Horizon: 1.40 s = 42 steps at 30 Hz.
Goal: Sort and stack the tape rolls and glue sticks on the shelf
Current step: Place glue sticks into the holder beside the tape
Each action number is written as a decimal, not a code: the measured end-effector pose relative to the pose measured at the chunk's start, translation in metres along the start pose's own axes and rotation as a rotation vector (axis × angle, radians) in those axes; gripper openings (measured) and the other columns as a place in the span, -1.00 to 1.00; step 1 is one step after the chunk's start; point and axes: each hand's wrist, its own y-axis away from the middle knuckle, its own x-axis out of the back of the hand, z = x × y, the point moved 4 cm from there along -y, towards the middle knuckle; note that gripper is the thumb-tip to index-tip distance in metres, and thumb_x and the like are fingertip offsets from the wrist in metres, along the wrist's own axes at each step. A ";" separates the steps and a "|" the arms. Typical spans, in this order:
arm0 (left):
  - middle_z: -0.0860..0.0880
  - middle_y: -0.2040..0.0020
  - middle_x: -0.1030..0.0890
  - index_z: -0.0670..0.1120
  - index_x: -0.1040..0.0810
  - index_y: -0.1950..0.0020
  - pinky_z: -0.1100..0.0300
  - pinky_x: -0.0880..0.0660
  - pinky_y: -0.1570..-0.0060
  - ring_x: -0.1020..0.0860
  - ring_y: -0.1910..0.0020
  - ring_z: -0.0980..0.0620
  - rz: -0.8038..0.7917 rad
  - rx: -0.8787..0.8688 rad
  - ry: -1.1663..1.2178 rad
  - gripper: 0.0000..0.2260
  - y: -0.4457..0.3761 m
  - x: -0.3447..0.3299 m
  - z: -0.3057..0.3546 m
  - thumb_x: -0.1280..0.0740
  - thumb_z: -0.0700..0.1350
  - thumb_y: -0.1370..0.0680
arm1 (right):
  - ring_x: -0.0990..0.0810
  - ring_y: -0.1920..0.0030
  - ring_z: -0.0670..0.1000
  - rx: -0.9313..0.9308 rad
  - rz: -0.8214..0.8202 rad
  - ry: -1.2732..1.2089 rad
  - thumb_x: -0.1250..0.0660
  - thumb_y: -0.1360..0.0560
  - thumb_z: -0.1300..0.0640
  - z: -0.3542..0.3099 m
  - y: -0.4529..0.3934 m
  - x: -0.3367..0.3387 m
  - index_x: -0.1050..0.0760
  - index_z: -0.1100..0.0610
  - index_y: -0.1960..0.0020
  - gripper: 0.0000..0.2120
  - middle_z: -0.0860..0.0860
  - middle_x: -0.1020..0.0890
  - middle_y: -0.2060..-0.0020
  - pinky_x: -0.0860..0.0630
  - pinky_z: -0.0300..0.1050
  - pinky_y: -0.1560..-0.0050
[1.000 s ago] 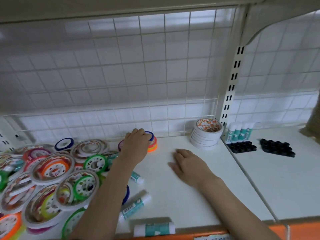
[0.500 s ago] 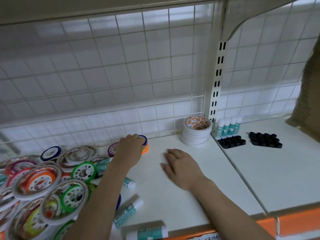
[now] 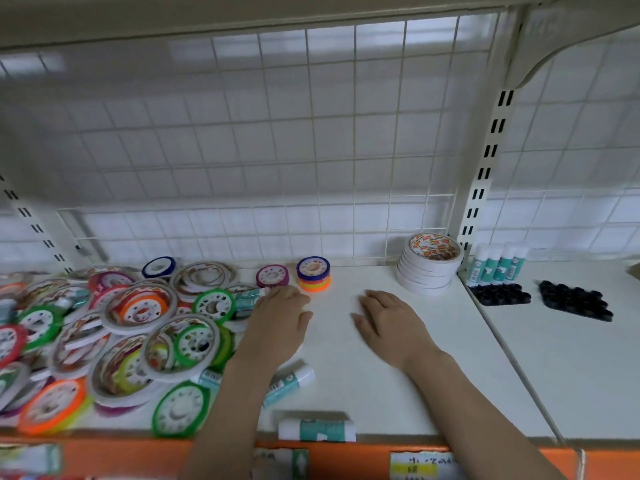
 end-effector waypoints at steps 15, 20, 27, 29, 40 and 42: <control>0.08 -0.27 -0.48 0.02 -0.48 -0.30 0.18 -0.21 -0.34 -0.36 -0.30 0.10 -0.088 -0.027 0.071 -0.61 0.033 0.002 -0.015 -0.21 -0.24 -0.50 | -0.46 -0.28 0.14 0.133 -0.010 0.012 -0.13 -0.54 0.01 -0.024 0.022 0.019 -0.48 0.23 -0.24 -0.59 0.14 -0.50 -0.26 -0.37 -0.12 -0.28; 0.04 -0.10 -0.55 0.02 -0.49 -0.21 0.12 -0.32 -0.15 -0.48 -0.11 0.01 0.005 -0.042 0.037 -0.77 0.026 0.015 -0.012 -0.26 -0.07 -0.55 | -0.61 -0.07 0.16 0.159 0.010 -0.035 -0.17 -0.48 0.00 -0.030 0.041 0.018 -0.56 0.22 -0.14 -0.61 0.14 -0.62 -0.08 -0.54 -0.06 -0.08; -0.13 -0.15 -0.41 -0.04 -0.36 -0.41 0.05 -0.42 0.01 -0.47 -0.03 -0.13 0.144 0.015 0.199 -0.65 0.034 0.028 -0.009 -0.15 -0.06 -0.62 | -0.50 -0.25 0.08 0.282 0.020 -0.058 -0.21 -0.49 0.03 -0.057 0.052 0.029 -0.49 0.18 -0.26 -0.60 0.09 -0.52 -0.24 -0.43 -0.17 -0.21; -0.12 -0.14 -0.40 -0.04 -0.36 -0.42 0.10 -0.39 0.02 -0.46 -0.04 -0.11 0.150 0.018 0.214 -0.64 0.040 0.030 -0.008 -0.17 -0.05 -0.61 | -0.37 -0.36 0.02 0.331 -0.041 -0.077 -0.18 -0.51 -0.06 -0.069 0.052 0.028 -0.40 0.13 -0.35 -0.53 0.03 -0.42 -0.35 -0.33 -0.19 -0.29; -0.12 -0.16 -0.42 -0.18 -0.40 -0.26 0.23 -0.27 0.11 -0.45 -0.01 -0.06 0.249 0.117 0.221 -0.72 0.080 0.044 -0.028 -0.22 -0.29 -0.55 | -0.34 -0.33 -0.07 0.454 -0.153 -0.088 -0.23 -0.55 -0.04 -0.092 0.044 0.003 -0.47 0.05 -0.26 -0.67 -0.05 -0.45 -0.29 -0.31 -0.24 -0.20; -0.13 -0.14 -0.46 -0.18 -0.41 -0.24 0.22 -0.28 0.12 -0.47 0.00 -0.07 0.258 0.117 0.222 -0.74 0.082 0.044 -0.026 -0.22 -0.28 -0.55 | -0.41 -0.23 -0.05 0.434 -0.113 -0.094 -0.22 -0.56 -0.05 -0.087 0.047 0.006 -0.48 0.07 -0.22 -0.70 -0.05 -0.50 -0.21 -0.37 -0.21 -0.09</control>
